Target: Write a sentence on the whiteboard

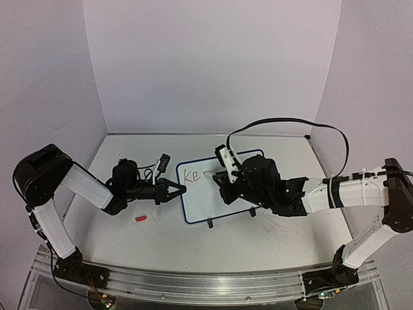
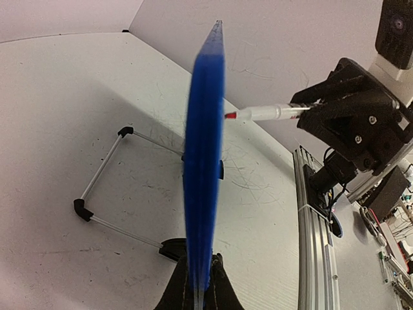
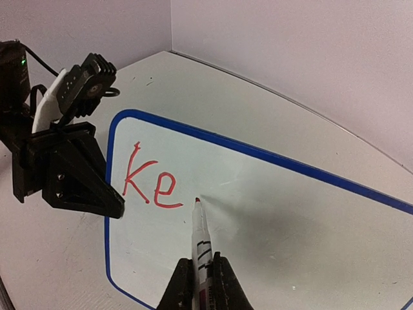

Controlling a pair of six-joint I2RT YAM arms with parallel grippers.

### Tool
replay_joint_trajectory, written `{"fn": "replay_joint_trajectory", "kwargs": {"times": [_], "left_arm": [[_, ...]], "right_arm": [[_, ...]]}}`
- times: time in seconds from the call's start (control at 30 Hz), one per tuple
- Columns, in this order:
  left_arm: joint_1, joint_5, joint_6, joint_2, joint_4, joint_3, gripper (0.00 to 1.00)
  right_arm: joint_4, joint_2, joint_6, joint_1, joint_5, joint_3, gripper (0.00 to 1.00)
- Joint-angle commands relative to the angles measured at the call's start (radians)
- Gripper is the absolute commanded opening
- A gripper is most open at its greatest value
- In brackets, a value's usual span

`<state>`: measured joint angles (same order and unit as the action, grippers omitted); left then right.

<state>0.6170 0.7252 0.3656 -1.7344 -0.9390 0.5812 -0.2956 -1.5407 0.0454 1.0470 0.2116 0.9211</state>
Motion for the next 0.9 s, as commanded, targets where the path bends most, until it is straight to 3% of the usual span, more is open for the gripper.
{"fn": "replay_joint_trajectory", "kwargs": {"times": [0.0,0.87], "left_arm": [[-0.003,-0.015,-0.021,0.029,0.035,0.017,0.0],[-0.003,-0.015,-0.03,0.029,0.047,0.025,0.0]], "right_arm": [[-0.028,-0.037,-0.008,0.001,-0.04,0.04,0.0],[-0.039,-0.043,0.021,0.001,0.063,0.028,0.0]]}}
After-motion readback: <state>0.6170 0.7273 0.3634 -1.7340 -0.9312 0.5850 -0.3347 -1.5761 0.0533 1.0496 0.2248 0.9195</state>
